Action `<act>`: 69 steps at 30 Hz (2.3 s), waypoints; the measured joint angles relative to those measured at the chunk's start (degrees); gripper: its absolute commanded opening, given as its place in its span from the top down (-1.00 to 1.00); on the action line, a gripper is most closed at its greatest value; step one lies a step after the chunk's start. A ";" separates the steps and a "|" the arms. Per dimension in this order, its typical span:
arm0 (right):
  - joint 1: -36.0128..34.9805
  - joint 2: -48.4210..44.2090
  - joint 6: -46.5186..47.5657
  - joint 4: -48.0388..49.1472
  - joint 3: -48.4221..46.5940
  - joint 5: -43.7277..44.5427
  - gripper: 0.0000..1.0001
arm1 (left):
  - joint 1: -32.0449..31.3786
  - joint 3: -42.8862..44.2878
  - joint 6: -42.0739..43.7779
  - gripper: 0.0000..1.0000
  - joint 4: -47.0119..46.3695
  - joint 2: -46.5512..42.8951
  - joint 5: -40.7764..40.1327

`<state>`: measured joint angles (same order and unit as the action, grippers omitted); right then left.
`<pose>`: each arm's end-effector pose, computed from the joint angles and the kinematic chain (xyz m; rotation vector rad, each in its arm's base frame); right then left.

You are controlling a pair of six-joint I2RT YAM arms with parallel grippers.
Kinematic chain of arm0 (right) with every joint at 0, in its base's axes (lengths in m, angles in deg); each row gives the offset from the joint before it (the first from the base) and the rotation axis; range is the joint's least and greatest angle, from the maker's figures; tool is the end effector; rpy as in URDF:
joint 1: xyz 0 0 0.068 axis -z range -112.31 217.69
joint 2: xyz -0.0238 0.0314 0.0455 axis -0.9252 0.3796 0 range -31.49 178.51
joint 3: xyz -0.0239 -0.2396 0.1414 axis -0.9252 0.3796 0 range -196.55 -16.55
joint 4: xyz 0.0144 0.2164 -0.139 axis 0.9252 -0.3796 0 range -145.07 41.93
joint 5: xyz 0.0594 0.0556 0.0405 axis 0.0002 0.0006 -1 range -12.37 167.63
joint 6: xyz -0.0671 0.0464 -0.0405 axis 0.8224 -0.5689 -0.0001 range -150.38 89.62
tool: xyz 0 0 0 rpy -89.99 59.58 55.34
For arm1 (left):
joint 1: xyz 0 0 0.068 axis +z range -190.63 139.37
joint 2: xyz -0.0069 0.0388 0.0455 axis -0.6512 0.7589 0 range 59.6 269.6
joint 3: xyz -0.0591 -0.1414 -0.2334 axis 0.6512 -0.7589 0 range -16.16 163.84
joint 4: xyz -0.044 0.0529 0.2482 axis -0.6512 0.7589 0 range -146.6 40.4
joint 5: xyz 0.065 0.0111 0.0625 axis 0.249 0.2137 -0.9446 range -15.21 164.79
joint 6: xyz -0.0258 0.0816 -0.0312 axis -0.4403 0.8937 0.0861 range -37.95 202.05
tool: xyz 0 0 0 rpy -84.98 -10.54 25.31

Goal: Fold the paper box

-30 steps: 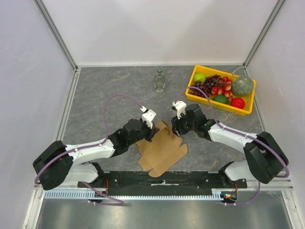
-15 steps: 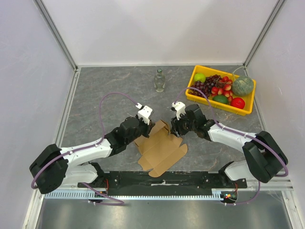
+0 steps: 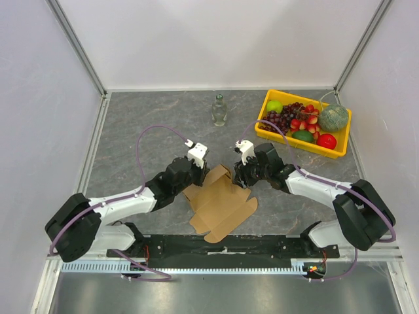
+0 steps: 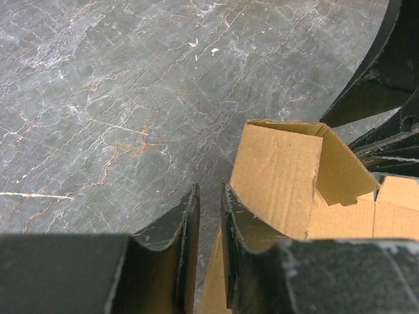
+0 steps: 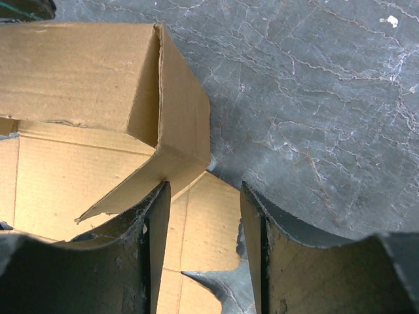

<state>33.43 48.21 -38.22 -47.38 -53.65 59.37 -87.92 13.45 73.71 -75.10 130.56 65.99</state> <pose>0.2354 0.1914 0.1597 -0.7060 2.2644 0.7342 0.2090 -0.2081 0.1952 0.5687 1.9137 -0.4817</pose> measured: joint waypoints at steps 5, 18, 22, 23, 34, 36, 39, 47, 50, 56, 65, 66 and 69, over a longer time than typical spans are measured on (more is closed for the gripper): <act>0.00 -0.02 0.00 0.17 0.22 -0.15 -0.05 | 1.36 0.26 0.00 0.47 0.07 2.38 0.48; 0.00 0.15 0.50 3.91 2.10 -2.45 -0.04 | 2.60 7.10 0.00 0.56 2.45 11.39 5.62; 0.00 1.14 0.59 6.43 3.26 -3.80 -0.04 | 2.60 7.63 0.02 0.57 2.58 12.37 6.38; 0.00 1.33 0.57 7.06 3.63 -4.17 -0.04 | 2.60 7.74 0.02 0.58 2.60 12.63 6.45; 0.00 2.43 0.33 15.65 7.32 -6.84 -0.03 | 3.10 9.84 0.22 0.60 3.34 16.61 10.91; 0.00 2.43 0.20 17.25 8.28 -6.95 -0.03 | 3.30 10.23 0.31 0.60 3.48 17.25 11.82; 0.00 2.43 -0.13 20.02 10.01 -6.95 -0.03 | 3.67 10.88 0.35 0.60 3.54 18.14 13.27; 0.00 2.43 -1.27 28.72 14.38 -6.95 -0.01 | 4.79 11.96 0.35 0.61 3.72 20.41 16.52; -0.02 2.47 -1.66 32.17 15.02 -7.04 -0.01 | 5.05 12.26 0.35 0.62 3.76 21.33 17.38; -0.04 3.06 -2.16 38.01 16.11 -7.85 0.01 | 5.68 13.05 0.35 0.63 3.87 22.40 19.54; -0.52 4.79 -2.49 42.95 16.50 -8.76 0.07 | 6.23 14.25 0.35 0.64 3.87 23.69 22.38; -0.59 4.94 -2.60 43.41 16.72 -8.83 0.08 | 6.34 14.40 0.35 0.64 3.87 23.98 22.71; -1.05 5.62 -2.78 44.83 17.05 -8.81 0.10 | 6.43 14.82 0.35 0.64 3.87 24.52 23.23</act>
<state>32.38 53.83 -40.99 -2.56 -36.60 50.56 -81.49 28.27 74.06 -71.23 155.08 89.23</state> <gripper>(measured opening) 0.461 0.182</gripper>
